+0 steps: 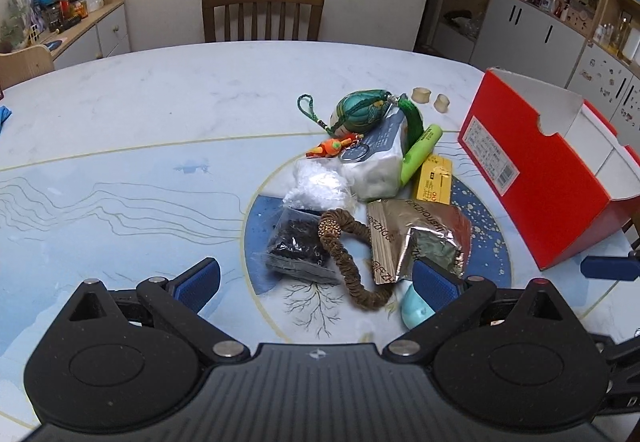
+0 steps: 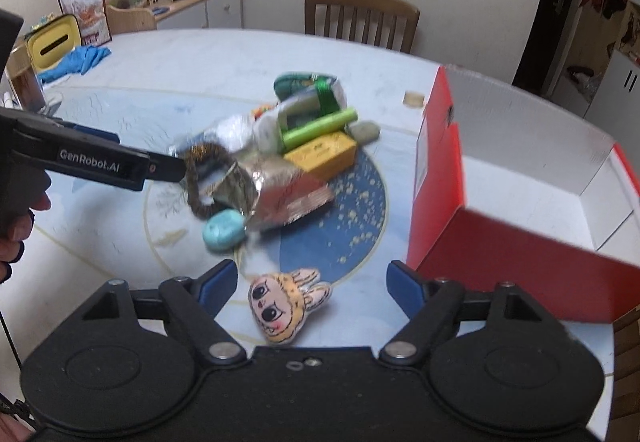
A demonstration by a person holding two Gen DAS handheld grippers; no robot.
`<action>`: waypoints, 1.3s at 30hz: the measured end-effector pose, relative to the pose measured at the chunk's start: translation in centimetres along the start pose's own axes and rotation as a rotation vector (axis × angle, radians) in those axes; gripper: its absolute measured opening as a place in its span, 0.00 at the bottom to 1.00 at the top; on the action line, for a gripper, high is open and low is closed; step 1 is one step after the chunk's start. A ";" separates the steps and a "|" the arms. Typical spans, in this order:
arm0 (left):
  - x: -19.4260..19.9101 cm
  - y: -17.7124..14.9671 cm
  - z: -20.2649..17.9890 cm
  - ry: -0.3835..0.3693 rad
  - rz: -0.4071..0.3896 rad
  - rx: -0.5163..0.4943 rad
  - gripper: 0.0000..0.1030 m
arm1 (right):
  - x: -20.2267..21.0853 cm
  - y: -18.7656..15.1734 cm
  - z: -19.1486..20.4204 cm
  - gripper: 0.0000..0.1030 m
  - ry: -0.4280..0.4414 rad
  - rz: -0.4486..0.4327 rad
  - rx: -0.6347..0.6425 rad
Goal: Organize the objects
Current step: 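Grasp the cartoon face plush with the right tool while the left tool grasps the brown bead bracelet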
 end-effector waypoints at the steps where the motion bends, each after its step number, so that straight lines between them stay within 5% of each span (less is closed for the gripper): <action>1: -0.1 0.1 0.2 0.001 0.000 0.004 0.99 | -0.2 -0.2 0.0 0.78 -0.004 0.008 0.002; 7: -0.7 0.0 1.9 -0.006 0.025 0.019 0.99 | -0.8 -0.4 0.1 0.77 -0.011 0.026 -0.003; 17: -1.8 -1.8 -0.9 -0.091 0.102 0.041 0.93 | -2.2 -1.0 0.3 0.72 -0.023 0.064 0.005; 28: -3.0 -1.9 -1.5 -0.144 0.139 0.132 0.48 | -3.0 -1.4 0.4 0.69 -0.027 0.082 0.000; 39: -3.5 -1.6 -2.2 -0.210 0.154 0.191 0.29 | -3.6 -2.1 0.5 0.63 -0.027 0.105 -0.001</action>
Point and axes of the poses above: each gripper's, at about its wrist camera, not at the fingertips, and x roughly against the way its jaws point, z to its left, y to its top, the point moved 10 cm from there along -x, roughly the way its jaws point, and after that the axes turned 11 degrees about -z, right-handed, at the moved point
